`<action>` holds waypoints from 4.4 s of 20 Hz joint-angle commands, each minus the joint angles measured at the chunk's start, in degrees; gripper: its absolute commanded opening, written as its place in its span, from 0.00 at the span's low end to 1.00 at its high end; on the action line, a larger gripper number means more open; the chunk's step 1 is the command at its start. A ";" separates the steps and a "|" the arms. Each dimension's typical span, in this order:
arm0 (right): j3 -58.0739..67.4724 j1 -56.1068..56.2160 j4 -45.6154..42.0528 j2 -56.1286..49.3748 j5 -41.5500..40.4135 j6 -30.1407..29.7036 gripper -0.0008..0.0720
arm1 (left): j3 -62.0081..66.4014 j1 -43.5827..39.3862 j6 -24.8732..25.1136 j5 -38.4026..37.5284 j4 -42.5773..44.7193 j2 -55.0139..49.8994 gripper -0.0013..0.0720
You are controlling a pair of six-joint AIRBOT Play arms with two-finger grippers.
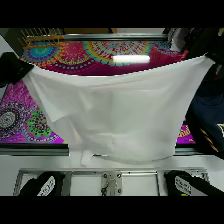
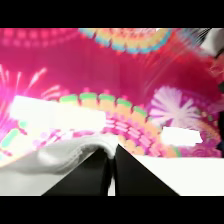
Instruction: Fold the clothes and pants, and hang the long-sleeved shirts on hangers.
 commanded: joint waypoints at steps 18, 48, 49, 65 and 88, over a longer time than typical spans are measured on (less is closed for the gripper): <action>-4.63 3.74 -8.79 -29.07 -16.24 0.31 0.02 | -0.72 -1.99 7.37 18.91 0.02 -37.40 0.03; -66.45 -13.81 -6.51 11.37 -11.58 10.73 0.73 | -37.33 -2.51 12.00 12.70 1.77 -6.27 0.70; -71.54 -16.15 -3.21 13.20 -13.29 11.30 0.73 | -39.30 -3.10 11.21 13.40 1.77 -4.87 0.70; -85.94 -5.92 15.91 12.92 -41.90 7.74 0.58 | -44.50 -6.34 9.18 17.11 1.99 -0.87 0.70; -85.85 -5.92 16.00 13.05 -40.28 5.20 0.02 | -60.46 -5.09 3.10 14.88 4.28 -0.87 0.67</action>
